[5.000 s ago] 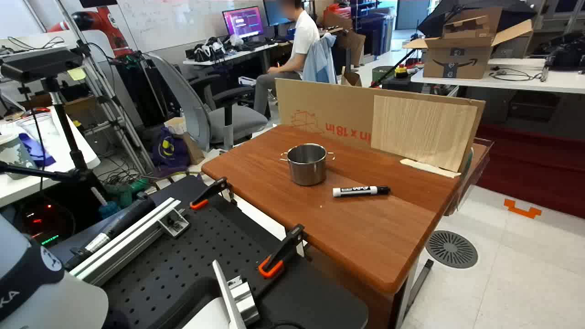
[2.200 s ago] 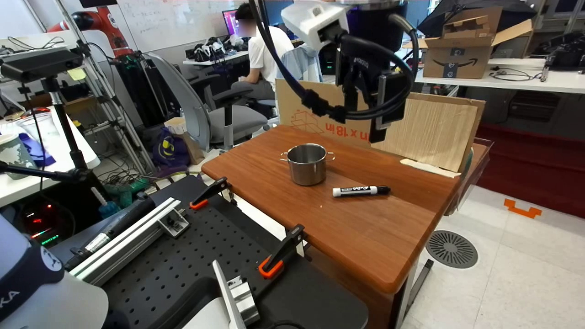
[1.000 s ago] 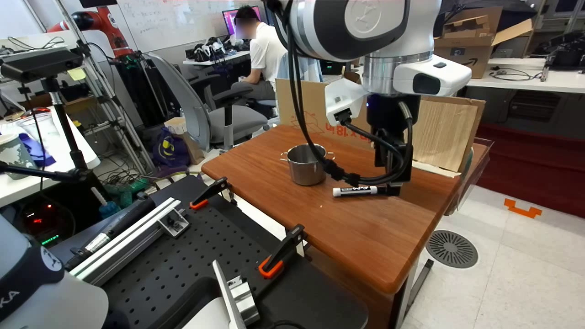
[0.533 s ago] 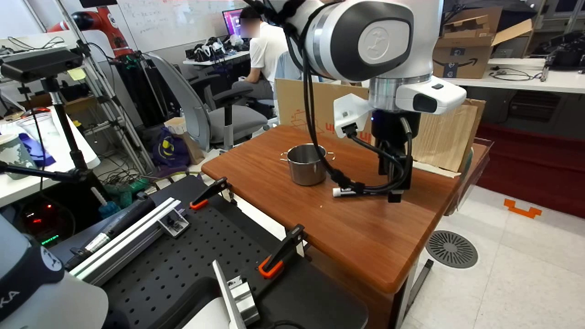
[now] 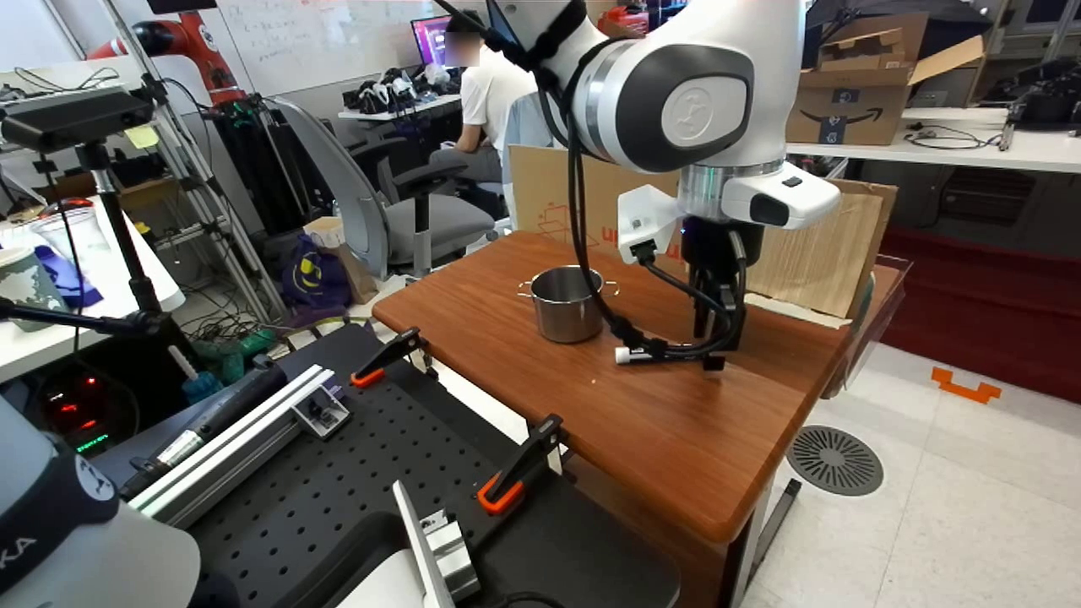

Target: Put the marker in the pot

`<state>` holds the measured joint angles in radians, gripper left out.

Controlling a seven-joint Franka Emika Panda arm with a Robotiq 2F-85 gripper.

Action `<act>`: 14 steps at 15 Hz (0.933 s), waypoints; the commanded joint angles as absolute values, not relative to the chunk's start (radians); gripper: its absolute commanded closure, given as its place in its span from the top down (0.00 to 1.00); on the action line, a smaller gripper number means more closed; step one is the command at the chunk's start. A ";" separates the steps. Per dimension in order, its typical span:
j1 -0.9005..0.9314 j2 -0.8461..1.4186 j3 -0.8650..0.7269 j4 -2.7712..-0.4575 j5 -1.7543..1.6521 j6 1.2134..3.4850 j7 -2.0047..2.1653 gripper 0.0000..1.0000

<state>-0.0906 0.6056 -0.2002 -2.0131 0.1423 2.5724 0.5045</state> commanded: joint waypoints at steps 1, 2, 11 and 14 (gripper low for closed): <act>-0.096 0.642 -0.188 -1.977 0.182 2.568 0.492 0.35; -0.096 0.646 -0.188 -1.974 0.186 2.566 0.492 0.27; -0.082 0.564 -0.219 -2.015 0.176 2.610 0.489 0.05; -0.046 0.518 -0.256 -2.036 0.128 2.653 0.514 0.05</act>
<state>-0.0881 0.5704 -0.2167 -1.9850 0.1717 2.5922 0.4997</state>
